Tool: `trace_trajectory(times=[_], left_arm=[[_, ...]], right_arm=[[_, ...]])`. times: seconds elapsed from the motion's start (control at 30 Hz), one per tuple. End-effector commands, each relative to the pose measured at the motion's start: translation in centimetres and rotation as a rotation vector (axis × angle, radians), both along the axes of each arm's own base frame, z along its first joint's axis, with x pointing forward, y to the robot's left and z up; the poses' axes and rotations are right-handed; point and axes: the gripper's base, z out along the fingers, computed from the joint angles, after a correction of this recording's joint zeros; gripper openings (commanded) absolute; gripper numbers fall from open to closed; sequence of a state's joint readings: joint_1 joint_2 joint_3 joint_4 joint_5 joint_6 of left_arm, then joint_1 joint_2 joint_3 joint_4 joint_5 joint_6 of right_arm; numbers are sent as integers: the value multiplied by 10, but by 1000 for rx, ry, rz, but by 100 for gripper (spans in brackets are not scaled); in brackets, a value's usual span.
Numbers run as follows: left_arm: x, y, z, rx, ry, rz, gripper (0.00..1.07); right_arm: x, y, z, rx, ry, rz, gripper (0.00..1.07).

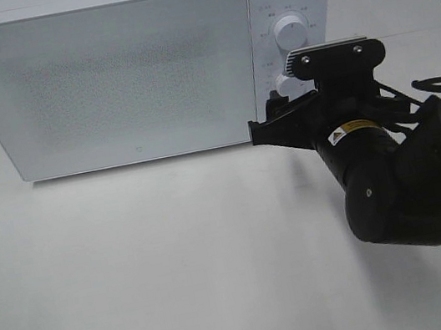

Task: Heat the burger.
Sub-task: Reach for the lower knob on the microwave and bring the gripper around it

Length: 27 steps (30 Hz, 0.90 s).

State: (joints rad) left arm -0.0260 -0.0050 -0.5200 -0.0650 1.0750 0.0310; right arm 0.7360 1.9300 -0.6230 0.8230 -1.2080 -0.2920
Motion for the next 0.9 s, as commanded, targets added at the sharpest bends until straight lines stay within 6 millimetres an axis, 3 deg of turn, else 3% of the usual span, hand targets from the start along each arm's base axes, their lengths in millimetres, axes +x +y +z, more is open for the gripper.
trace_trajectory(times=[0.03, 0.33, 0.9], left_arm=[[-3, -1, -1, -9, -27, 2, 98], [-3, -1, -1, -9, -27, 2, 98], [-2, -1, -1, -9, -20, 2, 98]], right_arm=[[13, 0, 3, -18, -66, 2, 76], [36, -5, 1, -21, -92, -19, 76], [53, 3, -9, -18, -106, -21, 75]])
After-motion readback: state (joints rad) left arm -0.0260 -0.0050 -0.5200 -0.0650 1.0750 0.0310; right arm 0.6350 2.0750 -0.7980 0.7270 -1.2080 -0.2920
